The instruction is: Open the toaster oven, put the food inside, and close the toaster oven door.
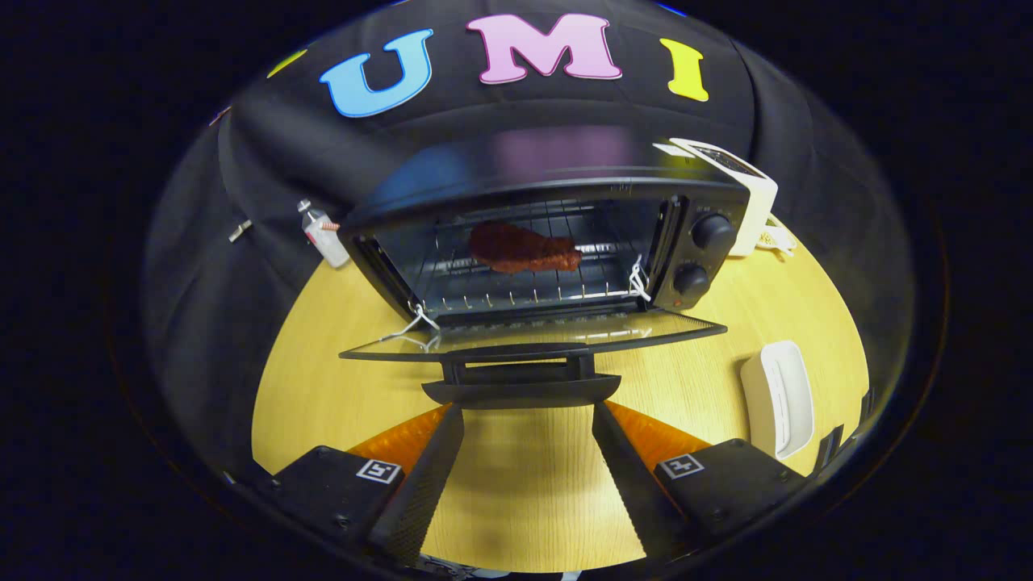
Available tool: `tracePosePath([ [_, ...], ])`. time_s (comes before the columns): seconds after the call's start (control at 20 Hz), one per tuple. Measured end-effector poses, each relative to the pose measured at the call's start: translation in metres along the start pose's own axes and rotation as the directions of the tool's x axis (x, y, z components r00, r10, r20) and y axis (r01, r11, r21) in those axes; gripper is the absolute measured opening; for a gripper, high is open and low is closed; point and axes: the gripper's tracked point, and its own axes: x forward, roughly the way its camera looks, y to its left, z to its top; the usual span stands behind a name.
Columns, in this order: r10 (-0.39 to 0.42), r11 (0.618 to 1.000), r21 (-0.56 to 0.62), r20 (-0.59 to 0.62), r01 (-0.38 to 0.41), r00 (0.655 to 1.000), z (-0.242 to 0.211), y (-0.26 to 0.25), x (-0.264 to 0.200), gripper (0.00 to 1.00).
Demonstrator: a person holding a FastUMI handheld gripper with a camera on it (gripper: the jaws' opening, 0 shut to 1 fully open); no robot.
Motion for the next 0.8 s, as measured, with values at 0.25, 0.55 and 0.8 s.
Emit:
tracePosePath([
  [0.25,0.012,1.000,0.004,0.071,-0.012,0.997,0.043,0.004,-0.004,0.99],
  [0.55,-0.015,0.999,-0.050,0.127,0.021,0.992,0.079,0.003,0.003,0.99],
  [0.8,0.013,0.997,-0.071,0.202,0.001,0.979,0.087,0.004,-0.028,0.99],
])
